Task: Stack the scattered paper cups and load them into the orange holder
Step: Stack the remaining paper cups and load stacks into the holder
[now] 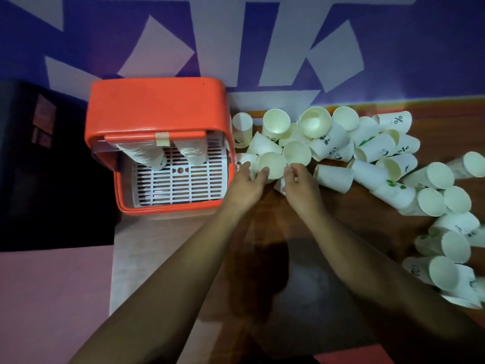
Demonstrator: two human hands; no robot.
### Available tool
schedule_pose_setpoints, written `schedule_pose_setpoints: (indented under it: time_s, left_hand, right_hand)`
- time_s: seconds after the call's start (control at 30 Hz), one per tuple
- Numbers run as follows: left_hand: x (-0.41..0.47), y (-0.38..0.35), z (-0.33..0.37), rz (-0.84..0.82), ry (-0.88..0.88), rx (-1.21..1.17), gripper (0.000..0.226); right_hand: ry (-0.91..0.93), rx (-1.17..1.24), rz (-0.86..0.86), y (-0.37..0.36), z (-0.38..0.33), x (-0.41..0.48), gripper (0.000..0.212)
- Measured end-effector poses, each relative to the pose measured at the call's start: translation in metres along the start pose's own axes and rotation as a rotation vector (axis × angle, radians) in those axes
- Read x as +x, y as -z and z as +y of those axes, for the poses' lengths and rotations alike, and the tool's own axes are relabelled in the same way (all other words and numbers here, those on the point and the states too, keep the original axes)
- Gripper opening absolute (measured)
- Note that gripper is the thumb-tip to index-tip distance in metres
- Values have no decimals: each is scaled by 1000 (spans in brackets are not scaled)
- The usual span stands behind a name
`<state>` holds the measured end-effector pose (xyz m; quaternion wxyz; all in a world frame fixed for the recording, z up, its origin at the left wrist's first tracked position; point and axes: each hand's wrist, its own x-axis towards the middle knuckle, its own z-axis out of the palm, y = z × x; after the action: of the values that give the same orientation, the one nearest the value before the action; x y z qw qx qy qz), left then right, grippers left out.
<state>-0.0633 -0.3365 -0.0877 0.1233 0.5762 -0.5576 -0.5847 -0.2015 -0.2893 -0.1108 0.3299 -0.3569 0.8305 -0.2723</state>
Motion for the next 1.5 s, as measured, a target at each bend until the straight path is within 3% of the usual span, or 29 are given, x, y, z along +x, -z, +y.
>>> schedule_pose_setpoints:
  time_s: [0.13, 0.4, 0.53, 0.63, 0.77, 0.9, 1.0, 1.13, 1.23, 1.33, 1.43, 1.5]
  left_hand:
    - [16, -13, 1, 24, -26, -12, 42]
    - [-14, -24, -8, 94, -212, -81, 50]
    - [-43, -35, -43, -51, -278, -35, 77]
    - [-64, -57, -64, -109, -281, 69, 92]
    - [-85, -90, -81, -115, -255, 184, 85]
    - [-100, -115, -96, -150, -193, 188, 80]
    - [-106, -129, -101, -177, -184, 198, 80]
    - [-106, -116, -103, -266, -221, 270, 84]
    - [-87, -89, -99, -43, -350, 413, 60]
    - [-56, -74, -65, 101, -365, 499, 48]
    - [-24, -77, -28, 42, -436, 636, 60]
    - [-6, -86, -14, -35, -511, 722, 67]
  right_hand:
    - [19, 19, -41, -4, -3, 6, 37]
    - [22, 197, -68, 24, 2, -22, 60]
    - [39, 319, -48, 45, 28, -58, 32]
    - [-70, 357, -90, 56, 57, -85, 29]
    - [-106, 339, -169, 63, 98, -116, 24]
    - [-79, 315, -141, 68, 135, -136, 15]
    - [-79, 250, -161, 75, 156, -138, 26]
    - [-108, 180, -57, 93, 159, -120, 22]
    - [-83, -67, 33, 108, 150, -94, 43]
    - [-86, -126, -104, 107, 137, -69, 67]
    - [-71, -111, -263, 95, 135, -54, 80]
    - [-21, -207, -310, 89, 139, -50, 73]
